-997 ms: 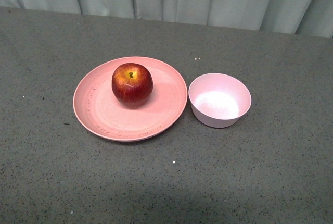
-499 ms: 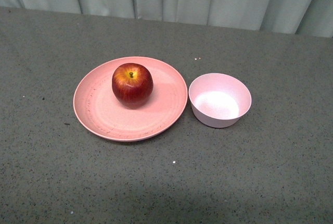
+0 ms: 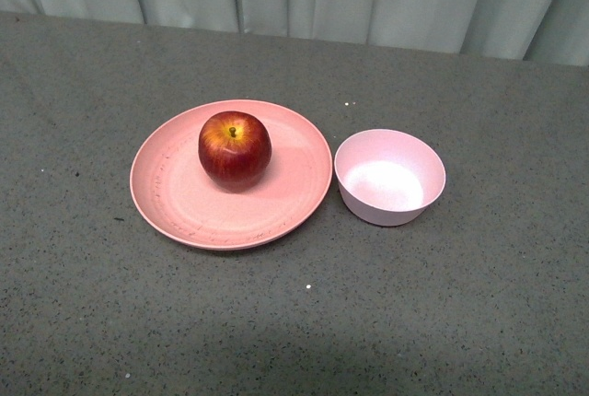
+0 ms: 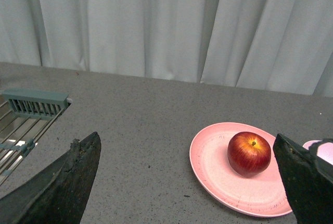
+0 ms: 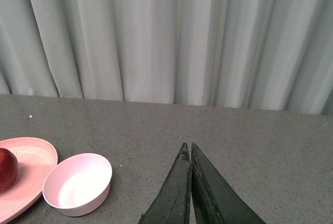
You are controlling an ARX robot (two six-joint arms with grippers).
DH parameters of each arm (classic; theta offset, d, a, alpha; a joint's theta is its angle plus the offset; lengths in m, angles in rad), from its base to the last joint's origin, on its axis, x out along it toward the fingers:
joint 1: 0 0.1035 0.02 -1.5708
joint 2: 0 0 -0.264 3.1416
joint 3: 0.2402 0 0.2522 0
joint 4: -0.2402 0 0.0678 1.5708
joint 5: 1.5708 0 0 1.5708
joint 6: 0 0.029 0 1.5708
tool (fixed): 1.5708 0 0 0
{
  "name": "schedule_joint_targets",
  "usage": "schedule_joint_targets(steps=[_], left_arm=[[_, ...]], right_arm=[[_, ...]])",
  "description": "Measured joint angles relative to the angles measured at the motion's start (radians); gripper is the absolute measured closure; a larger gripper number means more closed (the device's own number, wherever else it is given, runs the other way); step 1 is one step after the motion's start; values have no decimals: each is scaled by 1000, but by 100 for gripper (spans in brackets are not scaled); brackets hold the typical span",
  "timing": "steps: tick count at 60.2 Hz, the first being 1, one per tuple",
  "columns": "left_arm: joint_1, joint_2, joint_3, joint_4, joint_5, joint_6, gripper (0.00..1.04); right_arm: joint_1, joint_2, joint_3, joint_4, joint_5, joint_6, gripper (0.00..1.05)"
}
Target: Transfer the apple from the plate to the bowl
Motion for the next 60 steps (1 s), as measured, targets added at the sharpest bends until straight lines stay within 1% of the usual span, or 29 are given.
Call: schedule_joint_targets(steps=[8,9,29,31,33,34,36,37,41,43,47,49,52,55,60], left_arm=[[0,0,0,0,0,0,7],[0,0,0,0,0,0,7],[0,0,0,0,0,0,7],[6,8,2,-12,23,-5,7],[14,41,9,-30,77,-16,7],[15,55,9,-26,87,-18,7],[12,124,9,13,100,-25,7],[11,143,9,28,101,-27,7],[-6,301,14,174,92,-38,7],[-14,381,23,247,88,-42,7],[-36,558,49,401,70,-47,7],[-54,683,72,505,58,-45,7],[-72,811,101,606,46,-43,7],[-97,998,156,722,44,-52,7],[-137,1241,247,792,26,-55,7]], right_arm=[[0,-26,0,-6,-1,0,104],[0,-26,0,-7,-1,0,102],[0,-27,0,-7,-1,0,45],[0,-27,0,-7,-1,0,40],[0,-27,0,-7,0,0,33],[0,-27,0,-7,0,0,31],[0,-27,0,-7,-2,0,24],[0,-27,0,-7,-2,0,22],[0,-27,0,-7,-1,0,10],[0,-27,0,-7,-1,1,7],[0,-27,0,-7,-1,1,10],[0,-27,0,-7,-1,1,10],[0,-27,0,-7,-1,1,9],[0,-27,0,-7,-1,1,9],[0,-27,0,-7,-1,1,9]])
